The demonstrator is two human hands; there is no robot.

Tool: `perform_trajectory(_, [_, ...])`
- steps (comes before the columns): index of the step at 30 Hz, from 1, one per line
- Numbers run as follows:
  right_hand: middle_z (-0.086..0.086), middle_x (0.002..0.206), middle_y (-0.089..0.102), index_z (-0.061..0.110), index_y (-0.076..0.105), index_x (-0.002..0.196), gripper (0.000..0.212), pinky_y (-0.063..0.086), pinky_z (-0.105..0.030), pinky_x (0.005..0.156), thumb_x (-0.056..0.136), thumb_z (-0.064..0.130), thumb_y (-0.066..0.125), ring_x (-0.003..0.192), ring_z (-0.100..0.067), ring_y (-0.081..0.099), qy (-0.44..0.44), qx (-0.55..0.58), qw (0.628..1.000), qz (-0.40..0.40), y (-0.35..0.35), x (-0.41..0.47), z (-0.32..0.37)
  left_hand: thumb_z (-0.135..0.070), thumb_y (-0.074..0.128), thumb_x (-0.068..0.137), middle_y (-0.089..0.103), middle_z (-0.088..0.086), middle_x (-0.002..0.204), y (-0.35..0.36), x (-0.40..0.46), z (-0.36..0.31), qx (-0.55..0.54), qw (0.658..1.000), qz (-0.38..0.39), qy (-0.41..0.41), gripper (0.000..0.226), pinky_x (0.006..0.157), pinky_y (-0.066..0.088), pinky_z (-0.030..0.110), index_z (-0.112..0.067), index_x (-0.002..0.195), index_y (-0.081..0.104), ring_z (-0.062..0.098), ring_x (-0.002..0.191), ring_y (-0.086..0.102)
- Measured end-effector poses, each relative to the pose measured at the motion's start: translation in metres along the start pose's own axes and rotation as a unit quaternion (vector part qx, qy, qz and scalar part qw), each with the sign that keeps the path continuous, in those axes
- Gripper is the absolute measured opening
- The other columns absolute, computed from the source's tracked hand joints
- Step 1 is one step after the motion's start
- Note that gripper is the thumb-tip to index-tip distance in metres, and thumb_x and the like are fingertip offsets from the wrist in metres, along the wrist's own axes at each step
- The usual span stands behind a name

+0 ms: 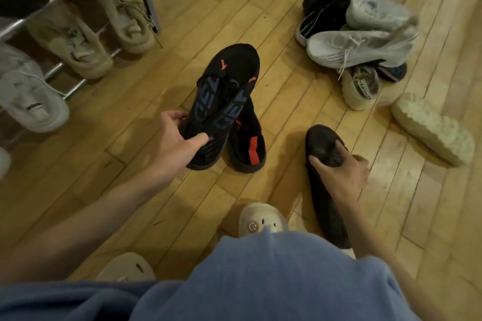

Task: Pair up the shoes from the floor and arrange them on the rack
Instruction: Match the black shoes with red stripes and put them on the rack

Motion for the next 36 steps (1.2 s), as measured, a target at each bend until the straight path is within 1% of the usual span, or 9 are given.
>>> perform_trajectory(3, [0.006,0.116,0.059,0.032,0.051,0.138,0.062,0.052,-0.032,0.085,0.080,0.046,0.069,0.100,-0.012,0.060,-0.052,0.238,0.966,0.084,-0.019,0.011,0.027,-0.005,0.065,0.083,0.052,-0.008,0.106,-0.011,0.001,0.003,-0.012,1.000,-0.023,-0.004,0.051,0.073,0.044,0.017,-0.020,0.117,0.030,0.002,0.096,0.054])
perform_trajectory(6, [0.002,0.102,0.065,0.015,0.060,0.124,0.036,0.050,-0.026,0.076,0.091,0.028,0.056,0.096,-0.017,0.061,-0.029,0.443,0.864,0.239,-0.025,0.020,0.059,-0.002,0.065,0.083,0.050,0.001,0.116,-0.019,0.000,0.007,-0.026,0.998,-0.060,-0.014,0.052,0.074,0.046,0.019,-0.016,0.118,0.031,0.006,0.095,0.055])
perform_trajectory(9, [-0.003,0.093,0.059,0.009,0.056,0.106,0.046,0.049,-0.031,0.077,0.079,0.046,0.058,0.091,-0.021,0.057,0.043,0.565,0.759,0.323,-0.018,0.015,0.085,-0.001,0.066,0.082,0.048,0.008,0.125,-0.028,-0.001,0.015,-0.033,0.995,-0.088,-0.033,0.055,0.081,0.048,0.026,-0.012,0.123,0.031,0.019,0.107,0.055])
perform_trajectory(11, [-0.005,0.095,0.061,0.011,0.059,0.100,0.047,0.047,-0.036,0.081,0.084,0.052,0.045,0.093,-0.024,0.058,0.098,0.601,0.722,0.330,-0.012,0.006,0.097,-0.001,0.067,0.081,0.048,0.009,0.124,-0.033,-0.002,0.020,-0.031,0.994,-0.099,-0.037,0.053,0.085,0.048,0.031,-0.014,0.118,0.031,0.022,0.111,0.054])
perform_trajectory(22, [-0.005,0.088,0.060,0.013,0.059,0.101,0.048,0.044,-0.038,0.082,0.089,0.052,0.034,0.088,-0.023,0.057,0.149,0.579,0.737,0.314,-0.002,-0.014,0.114,-0.003,0.066,0.083,0.048,0.006,0.115,-0.036,0.000,0.038,-0.025,0.992,-0.113,-0.052,0.048,0.067,0.042,0.016,-0.014,0.112,0.029,0.007,0.089,0.053])
perform_trajectory(26, [-0.005,0.091,0.060,0.013,0.057,0.101,0.047,0.047,-0.037,0.081,0.088,0.052,0.035,0.090,-0.023,0.057,0.169,0.593,0.721,0.315,0.002,-0.016,0.120,-0.008,0.064,0.086,0.045,0.007,0.117,-0.033,0.006,0.049,-0.004,0.989,-0.101,-0.104,0.048,0.079,0.041,0.026,-0.010,0.119,0.028,0.018,0.102,0.049])
perform_trajectory(31, [-0.004,0.085,0.060,0.014,0.054,0.093,0.042,0.048,-0.034,0.078,0.089,0.051,0.037,0.086,-0.021,0.057,0.184,0.610,0.698,0.325,0.008,-0.023,0.141,-0.022,0.064,0.088,0.044,0.004,0.119,-0.030,0.006,0.063,0.073,0.981,-0.013,-0.182,0.060,0.090,0.040,0.032,-0.006,0.135,0.029,0.020,0.113,0.047])
perform_trajectory(34, [-0.004,0.080,0.062,0.013,0.056,0.090,0.042,0.047,-0.033,0.078,0.090,0.051,0.036,0.082,-0.020,0.058,0.183,0.619,0.688,0.331,0.014,-0.029,0.157,-0.047,0.061,0.084,0.040,0.006,0.134,-0.034,-0.001,0.057,0.167,0.978,-0.054,-0.114,0.060,0.102,0.036,0.037,-0.015,0.132,0.045,0.024,0.128,0.040])
perform_trajectory(36, [-0.005,0.082,0.061,0.012,0.055,0.091,0.043,0.047,-0.033,0.078,0.090,0.050,0.036,0.083,-0.021,0.057,0.180,0.635,0.667,0.346,0.019,-0.034,0.170,-0.062,0.052,0.080,0.048,0.000,0.131,-0.035,-0.010,0.042,0.107,0.993,-0.024,-0.037,0.064,0.103,0.038,0.034,-0.020,0.128,0.052,0.015,0.122,0.046])
Point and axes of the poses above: each hand's wrist, its own x-axis towards the middle knuckle, its own y-axis out of the palm, z = x × y, the point moved 1 cm from there along x, towards the middle knuckle
